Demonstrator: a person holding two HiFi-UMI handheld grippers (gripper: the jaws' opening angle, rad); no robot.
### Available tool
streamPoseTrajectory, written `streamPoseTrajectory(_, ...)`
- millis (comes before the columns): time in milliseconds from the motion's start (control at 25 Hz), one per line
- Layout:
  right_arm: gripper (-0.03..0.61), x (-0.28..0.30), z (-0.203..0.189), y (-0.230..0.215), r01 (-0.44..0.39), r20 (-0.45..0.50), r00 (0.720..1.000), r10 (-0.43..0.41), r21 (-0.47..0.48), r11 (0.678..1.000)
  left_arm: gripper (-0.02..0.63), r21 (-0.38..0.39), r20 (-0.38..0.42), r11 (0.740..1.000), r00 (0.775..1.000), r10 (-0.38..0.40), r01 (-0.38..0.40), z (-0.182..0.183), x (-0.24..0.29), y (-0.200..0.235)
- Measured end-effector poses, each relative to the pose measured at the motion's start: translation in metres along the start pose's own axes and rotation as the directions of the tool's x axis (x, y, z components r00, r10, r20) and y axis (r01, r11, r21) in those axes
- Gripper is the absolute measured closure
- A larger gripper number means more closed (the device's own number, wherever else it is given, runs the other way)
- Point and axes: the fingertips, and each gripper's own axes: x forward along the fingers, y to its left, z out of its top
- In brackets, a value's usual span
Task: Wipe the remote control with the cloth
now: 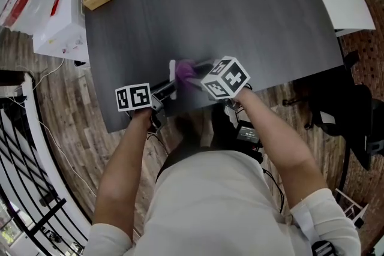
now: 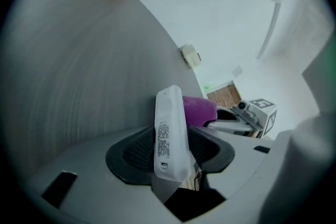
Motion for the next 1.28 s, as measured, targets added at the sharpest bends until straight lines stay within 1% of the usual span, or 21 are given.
streamPoseTrajectory(120, 0.451, 0.008, 0.009, 0.004, 0.002, 0.014, 1.000, -0.003, 0.013, 1.000, 0.406, 0.065, -0.014, 0.998, 1.000, 0.026, -0.025, -0.002, -0.003, -0.003)
streamPoseTrajectory(160, 0.451, 0.011, 0.012, 0.004, 0.011, 0.011, 1.000, -0.011, 0.010, 1.000, 0.392, 0.083, -0.013, 0.996, 1.000, 0.027, -0.026, -0.002, -0.004, -0.006)
streamPoseTrajectory(240, 0.451, 0.015, 0.015, 0.001, 0.039, -0.006, 0.999, -0.040, -0.004, 0.999, 0.326, 0.125, -0.017, 0.992, 1.000, 0.020, -0.018, -0.002, -0.003, -0.014)
streamPoseTrajectory(280, 0.450, 0.017, 0.016, -0.001, 0.055, -0.017, 0.998, -0.055, -0.011, 0.998, 0.308, 0.147, -0.022, 0.989, 1.000, 0.018, -0.015, -0.004, -0.003, -0.018)
streamPoseTrajectory(440, 0.450, 0.020, 0.013, -0.007, 0.110, -0.060, 0.992, -0.112, -0.045, 0.993, 0.297, 0.220, -0.020, 0.975, 0.999, 0.044, -0.039, -0.007, -0.013, -0.021)
streamPoseTrajectory(520, 0.450, 0.020, 0.011, -0.005, 0.128, -0.073, 0.989, -0.132, -0.061, 0.990, 0.298, 0.225, -0.005, 0.973, 0.999, 0.050, -0.047, -0.006, -0.017, -0.018)
streamPoseTrajectory(640, 0.449, 0.025, 0.012, 0.004, 0.133, -0.078, 0.987, -0.139, -0.085, 0.987, 0.298, 0.197, 0.035, 0.980, 0.999, 0.037, -0.043, 0.001, -0.025, -0.012)
streamPoseTrajectory(720, 0.450, 0.028, 0.013, 0.012, 0.130, -0.070, 0.988, -0.137, -0.088, 0.988, 0.298, 0.175, 0.061, 0.984, 0.998, 0.010, -0.020, 0.005, -0.026, -0.010)
streamPoseTrajectory(800, 0.449, 0.027, 0.015, 0.012, 0.156, -0.051, 0.986, -0.160, -0.077, 0.985, 0.298, 0.154, 0.077, 0.988, 0.997, -0.015, 0.003, 0.006, -0.027, -0.009)
streamPoseTrajectory(840, 0.450, 0.024, 0.015, 0.008, 0.183, -0.043, 0.982, -0.185, -0.062, 0.981, 0.298, 0.149, 0.078, 0.989, 0.997, -0.015, 0.003, 0.005, -0.029, -0.008)
streamPoseTrajectory(920, 0.451, 0.020, 0.007, -0.002, 0.228, -0.052, 0.972, -0.227, 0.001, 0.974, 0.298, 0.166, 0.067, 0.986, 0.998, 0.011, -0.022, 0.001, -0.034, -0.005)
streamPoseTrajectory(960, 0.451, 0.020, 0.001, -0.005, 0.237, -0.068, 0.970, -0.234, 0.035, 0.971, 0.298, 0.179, 0.058, 0.983, 0.998, 0.026, -0.036, -0.002, -0.035, -0.003)
streamPoseTrajectory(1040, 0.449, 0.022, -0.008, -0.001, 0.229, -0.092, 0.971, -0.222, 0.083, 0.970, 0.298, 0.193, 0.034, 0.980, 0.999, 0.035, -0.041, -0.009, -0.030, -0.002)
streamPoseTrajectory(1120, 0.449, 0.027, -0.010, 0.007, 0.198, -0.087, 0.978, -0.187, 0.141, 0.970, 0.298, 0.187, 0.025, 0.982, 0.999, 0.023, -0.027, -0.012, -0.023, -0.003)
streamPoseTrajectory(1160, 0.449, 0.029, -0.010, 0.009, 0.176, -0.074, 0.984, -0.165, 0.185, 0.967, 0.298, 0.173, 0.034, 0.985, 0.999, 0.012, -0.018, -0.010, -0.021, -0.003)
streamPoseTrajectory(1240, 0.451, 0.027, -0.005, 0.012, 0.106, -0.011, 0.994, -0.108, 0.299, 0.948, 0.298, 0.122, 0.073, 0.992, 0.997, -0.029, 0.020, -0.002, -0.022, -0.003)
streamPoseTrajectory(1280, 0.450, 0.025, 0.000, 0.014, 0.053, 0.040, 0.997, -0.072, 0.361, 0.931, 0.298, 0.092, 0.097, 0.995, 0.994, -0.057, 0.048, 0.003, -0.024, -0.004)
